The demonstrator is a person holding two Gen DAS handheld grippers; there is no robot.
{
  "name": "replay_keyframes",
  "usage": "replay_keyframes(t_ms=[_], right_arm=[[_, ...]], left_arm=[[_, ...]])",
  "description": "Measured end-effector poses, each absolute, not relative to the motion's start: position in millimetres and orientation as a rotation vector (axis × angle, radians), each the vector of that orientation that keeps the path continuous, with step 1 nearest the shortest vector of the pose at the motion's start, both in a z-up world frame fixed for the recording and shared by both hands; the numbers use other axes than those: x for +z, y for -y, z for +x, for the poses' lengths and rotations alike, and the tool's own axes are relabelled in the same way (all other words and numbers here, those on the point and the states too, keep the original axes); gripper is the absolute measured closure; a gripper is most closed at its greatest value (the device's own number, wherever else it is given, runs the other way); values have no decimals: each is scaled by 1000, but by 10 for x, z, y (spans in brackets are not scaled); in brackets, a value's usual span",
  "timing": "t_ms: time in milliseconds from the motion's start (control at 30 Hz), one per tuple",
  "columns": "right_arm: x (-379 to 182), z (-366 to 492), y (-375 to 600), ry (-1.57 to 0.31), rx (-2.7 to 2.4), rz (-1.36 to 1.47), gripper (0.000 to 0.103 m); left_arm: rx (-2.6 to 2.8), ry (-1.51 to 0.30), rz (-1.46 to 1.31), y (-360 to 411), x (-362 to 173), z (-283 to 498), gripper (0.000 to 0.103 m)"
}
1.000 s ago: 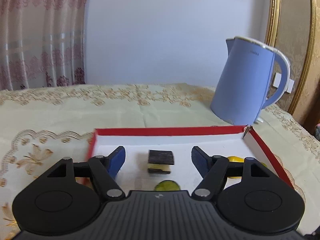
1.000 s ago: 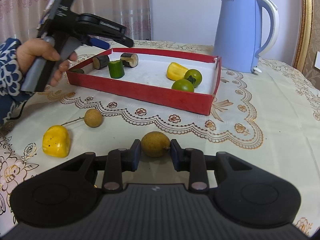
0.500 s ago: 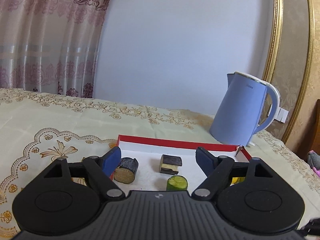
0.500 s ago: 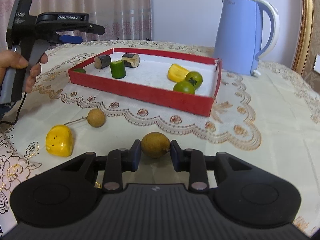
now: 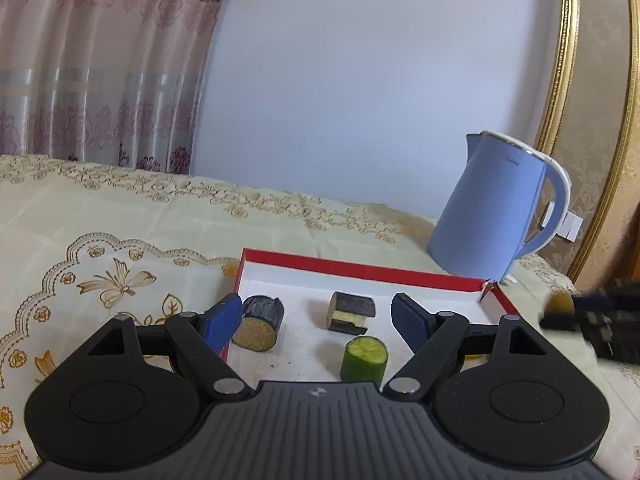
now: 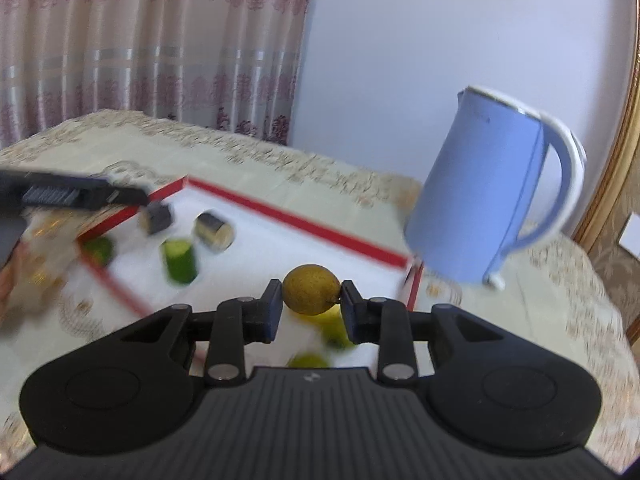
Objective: Organize fruits
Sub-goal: 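Carry the held brown longan with the right tool over the tray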
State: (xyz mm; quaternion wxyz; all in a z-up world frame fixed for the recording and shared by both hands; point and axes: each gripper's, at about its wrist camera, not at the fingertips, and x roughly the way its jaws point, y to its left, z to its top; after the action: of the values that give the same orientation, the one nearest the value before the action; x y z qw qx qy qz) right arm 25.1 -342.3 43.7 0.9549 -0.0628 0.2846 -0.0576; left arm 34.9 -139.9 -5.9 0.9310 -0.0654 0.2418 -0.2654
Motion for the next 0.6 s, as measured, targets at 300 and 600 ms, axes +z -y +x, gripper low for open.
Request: replay_keyframes(t_ms=[300, 600], right_arm=[[246, 1000, 3842, -678, -173, -72, 74], [-105, 1177, 3897, -730, -178, -37, 74]], left_arm=[[-549, -514, -135, 1407, -76, 382, 21], [-551, -528, -131, 1421, -95, 399, 21]])
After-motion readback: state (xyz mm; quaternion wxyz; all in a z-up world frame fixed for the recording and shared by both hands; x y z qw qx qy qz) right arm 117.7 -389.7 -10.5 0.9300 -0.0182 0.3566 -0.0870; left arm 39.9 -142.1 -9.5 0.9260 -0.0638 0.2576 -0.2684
